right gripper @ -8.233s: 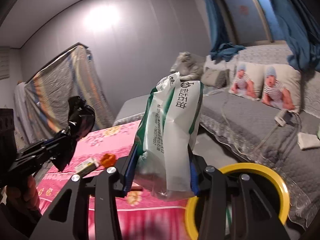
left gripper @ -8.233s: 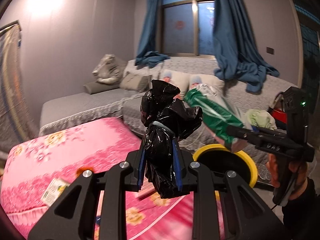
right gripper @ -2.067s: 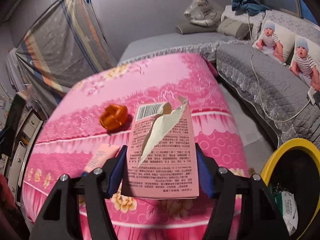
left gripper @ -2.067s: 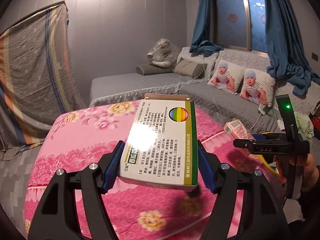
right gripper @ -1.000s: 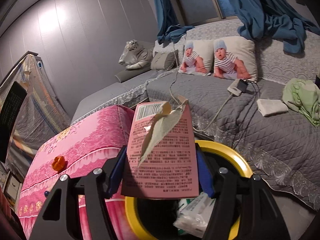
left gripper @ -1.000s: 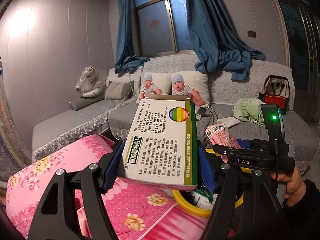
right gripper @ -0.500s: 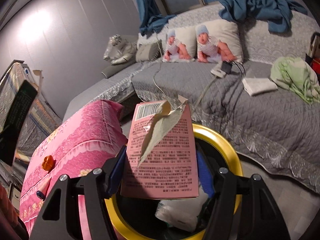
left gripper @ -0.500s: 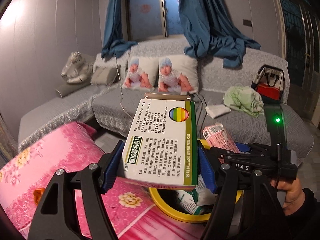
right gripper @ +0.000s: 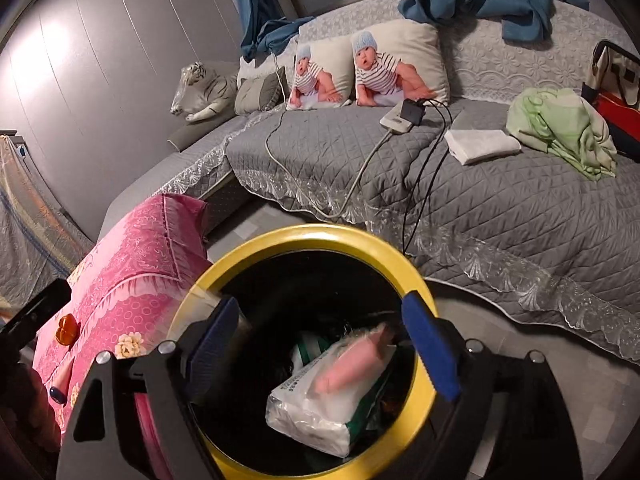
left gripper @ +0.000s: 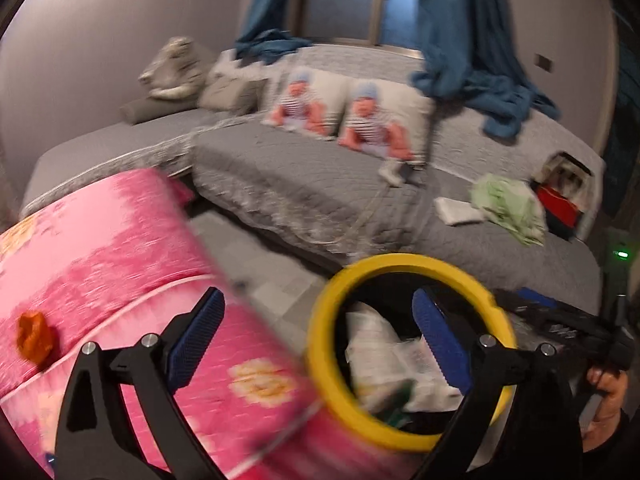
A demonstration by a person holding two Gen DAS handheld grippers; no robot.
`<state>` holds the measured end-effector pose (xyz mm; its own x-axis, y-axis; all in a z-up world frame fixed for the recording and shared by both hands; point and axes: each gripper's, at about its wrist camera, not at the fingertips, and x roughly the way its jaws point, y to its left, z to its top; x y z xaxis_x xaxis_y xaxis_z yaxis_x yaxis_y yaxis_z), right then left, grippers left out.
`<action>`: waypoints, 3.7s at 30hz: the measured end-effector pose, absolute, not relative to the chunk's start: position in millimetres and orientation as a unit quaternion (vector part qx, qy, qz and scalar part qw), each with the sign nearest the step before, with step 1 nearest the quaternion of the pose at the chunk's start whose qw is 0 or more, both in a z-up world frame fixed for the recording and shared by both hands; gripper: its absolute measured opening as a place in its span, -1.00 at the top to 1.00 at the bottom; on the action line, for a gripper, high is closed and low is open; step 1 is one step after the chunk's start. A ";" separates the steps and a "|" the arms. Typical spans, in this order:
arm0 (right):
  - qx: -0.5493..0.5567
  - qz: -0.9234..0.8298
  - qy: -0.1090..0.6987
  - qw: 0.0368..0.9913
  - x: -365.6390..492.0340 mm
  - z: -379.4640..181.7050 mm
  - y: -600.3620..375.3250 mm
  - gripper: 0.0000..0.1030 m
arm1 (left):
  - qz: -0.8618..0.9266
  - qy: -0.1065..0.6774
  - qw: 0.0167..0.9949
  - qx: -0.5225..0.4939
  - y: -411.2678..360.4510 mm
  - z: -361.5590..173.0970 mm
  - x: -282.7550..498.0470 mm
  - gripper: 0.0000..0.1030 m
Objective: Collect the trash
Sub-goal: 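Grasp the pink tube with the left tool while the right tool grasps the orange peel, then carry the tube and orange peel over the yellow bin and open both tools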
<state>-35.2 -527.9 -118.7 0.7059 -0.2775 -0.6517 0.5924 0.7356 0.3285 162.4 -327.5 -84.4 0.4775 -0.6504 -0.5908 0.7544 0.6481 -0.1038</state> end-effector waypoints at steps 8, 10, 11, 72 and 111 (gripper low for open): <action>0.262 -0.184 0.297 0.900 -10.1 -110.8 -496.9 -0.57 | -0.308 0.306 0.897 0.081 -195.6 -84.1 179.1 -0.76; 0.262 -0.166 0.300 0.902 -0.3 -110.8 -487.0 -0.57 | -0.284 0.316 0.901 0.086 -164.6 -90.5 178.4 -0.76; 0.259 -0.156 0.302 0.904 6.3 -110.8 -480.8 -0.57 | -0.271 0.322 0.902 0.091 -149.0 -95.8 176.1 -0.76; -0.068 0.128 0.421 0.895 315.7 -131.9 -140.4 -0.60 | -0.167 0.321 0.929 -0.079 34.9 -99.9 178.4 0.33; 0.110 0.028 0.264 0.958 81.2 -1.2 -356.9 0.27 | -0.323 0.185 0.927 0.043 -139.5 7.8 119.2 0.32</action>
<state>81.2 -356.9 -1.2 0.8585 0.1120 -0.5004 0.0044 0.9742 0.2255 119.2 -139.5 7.8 0.7229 -0.5828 -0.3713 0.6144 0.7880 -0.0406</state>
